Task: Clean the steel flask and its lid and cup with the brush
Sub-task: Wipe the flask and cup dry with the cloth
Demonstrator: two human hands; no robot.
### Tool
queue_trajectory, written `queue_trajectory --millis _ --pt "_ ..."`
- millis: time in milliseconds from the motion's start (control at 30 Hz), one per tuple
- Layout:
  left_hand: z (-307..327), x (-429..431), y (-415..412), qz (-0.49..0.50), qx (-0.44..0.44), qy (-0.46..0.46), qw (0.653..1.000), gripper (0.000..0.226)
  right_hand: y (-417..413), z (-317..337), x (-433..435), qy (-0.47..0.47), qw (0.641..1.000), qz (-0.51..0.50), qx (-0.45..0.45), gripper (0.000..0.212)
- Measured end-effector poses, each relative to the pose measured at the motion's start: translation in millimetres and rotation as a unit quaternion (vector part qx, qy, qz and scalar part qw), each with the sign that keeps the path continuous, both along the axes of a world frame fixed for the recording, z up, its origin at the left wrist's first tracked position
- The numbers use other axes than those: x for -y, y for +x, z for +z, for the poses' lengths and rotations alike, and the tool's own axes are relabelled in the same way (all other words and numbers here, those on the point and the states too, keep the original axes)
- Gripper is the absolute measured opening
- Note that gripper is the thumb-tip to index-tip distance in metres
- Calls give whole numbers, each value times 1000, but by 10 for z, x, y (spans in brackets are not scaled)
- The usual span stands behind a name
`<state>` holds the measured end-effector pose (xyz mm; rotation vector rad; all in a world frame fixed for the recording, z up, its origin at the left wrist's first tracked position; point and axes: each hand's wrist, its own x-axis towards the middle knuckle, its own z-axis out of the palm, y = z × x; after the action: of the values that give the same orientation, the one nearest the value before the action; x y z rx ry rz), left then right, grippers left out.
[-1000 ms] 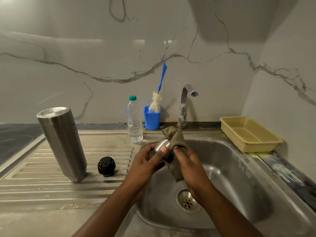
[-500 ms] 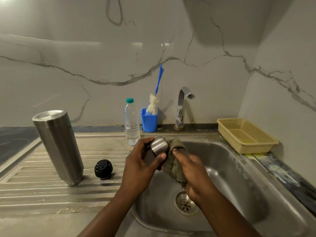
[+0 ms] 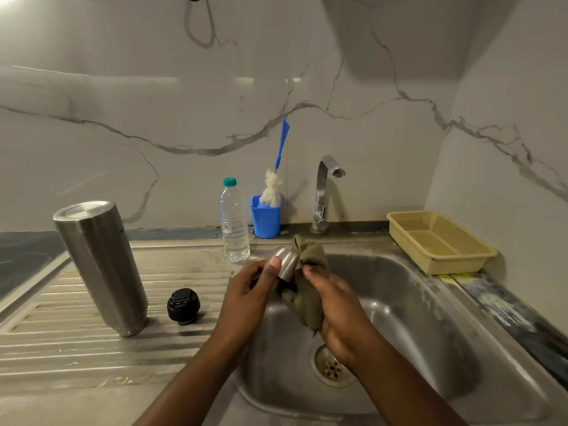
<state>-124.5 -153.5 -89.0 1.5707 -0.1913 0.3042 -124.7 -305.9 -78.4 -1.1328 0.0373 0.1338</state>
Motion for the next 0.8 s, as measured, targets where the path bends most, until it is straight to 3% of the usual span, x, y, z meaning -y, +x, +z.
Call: queue_trajectory --millis 100,200,367,567,667,800 --pt "-18 -56 22 35 -19 -41 998 30 -8 -52 -24 -169 983 -39 53 18" --pt "-12 -57 26 39 -7 -30 999 20 -22 -64 -24 -228 968 -67 82 14" --pt "-15 7 -26 24 -10 26 999 28 -19 -53 -10 -168 981 -43 90 16" --pt "11 18 -35 -57 -53 -74 994 28 6 -14 17 14 1000 14 16 28" --pt "7 45 -35 -34 -71 -75 994 22 19 -32 9 -1 1000 14 11 25" --pt "-16 12 1 26 -32 16 999 24 24 -84 8 -93 995 -17 45 20"
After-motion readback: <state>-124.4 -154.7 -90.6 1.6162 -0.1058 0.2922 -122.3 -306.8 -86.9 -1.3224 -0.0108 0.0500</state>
